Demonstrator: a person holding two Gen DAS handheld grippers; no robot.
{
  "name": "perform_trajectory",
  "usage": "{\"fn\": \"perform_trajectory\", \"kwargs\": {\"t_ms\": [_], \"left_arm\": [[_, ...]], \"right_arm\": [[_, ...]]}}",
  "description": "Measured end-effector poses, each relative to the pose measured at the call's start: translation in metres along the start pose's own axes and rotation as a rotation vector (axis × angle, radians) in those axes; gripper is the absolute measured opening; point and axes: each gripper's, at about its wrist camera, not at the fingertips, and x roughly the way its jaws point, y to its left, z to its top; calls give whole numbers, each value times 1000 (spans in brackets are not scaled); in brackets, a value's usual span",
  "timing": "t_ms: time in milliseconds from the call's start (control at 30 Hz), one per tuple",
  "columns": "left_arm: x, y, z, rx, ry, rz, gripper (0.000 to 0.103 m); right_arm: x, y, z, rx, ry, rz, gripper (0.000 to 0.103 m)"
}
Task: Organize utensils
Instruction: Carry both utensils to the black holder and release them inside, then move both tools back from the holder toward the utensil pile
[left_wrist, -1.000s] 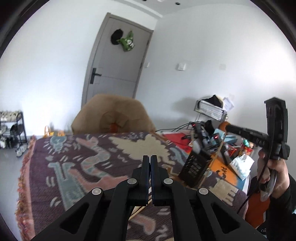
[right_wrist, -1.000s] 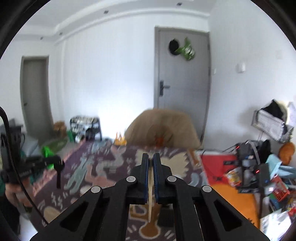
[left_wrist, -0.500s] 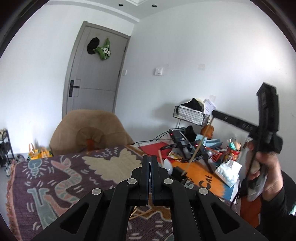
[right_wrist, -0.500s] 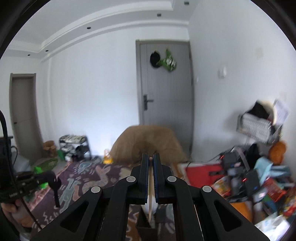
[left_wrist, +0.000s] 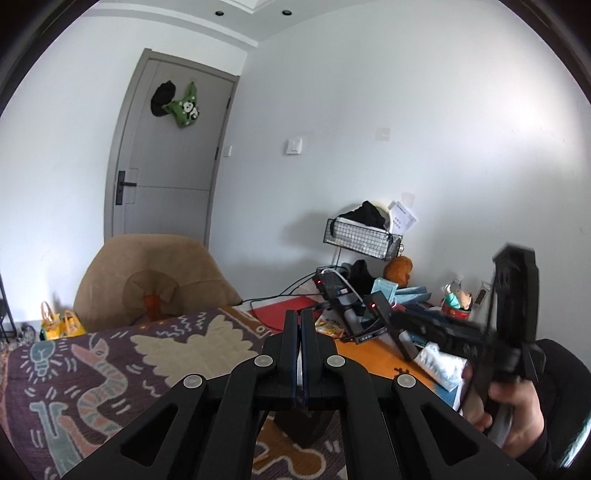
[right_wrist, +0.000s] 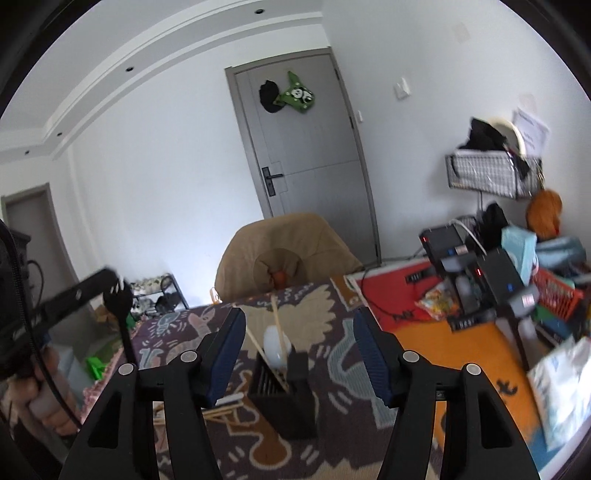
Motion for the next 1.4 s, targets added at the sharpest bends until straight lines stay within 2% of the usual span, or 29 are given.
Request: {"fn": "perform_trajectory", "kwargs": {"t_ms": [400,667,900,1067,1400], "left_arm": [[48,-32,8,-11,-3,-73,1],[87,-41,-2,-44,4,-84,1],[112,-42,-14,-70,16,-72,1],[124,-41,-25,-82,55,-74,1],[114,-41,-36,-30,138,-57,1]], "right_arm": [[-12,-42,-57,157,69,-8,64],[-17,-62,-81,220,96,-33,64],[-13,-72,-89,250,115,-45,64],[-10,-72,-91,250,119,-47,64],[-6,-62,-90,245,125,-33,64]]}}
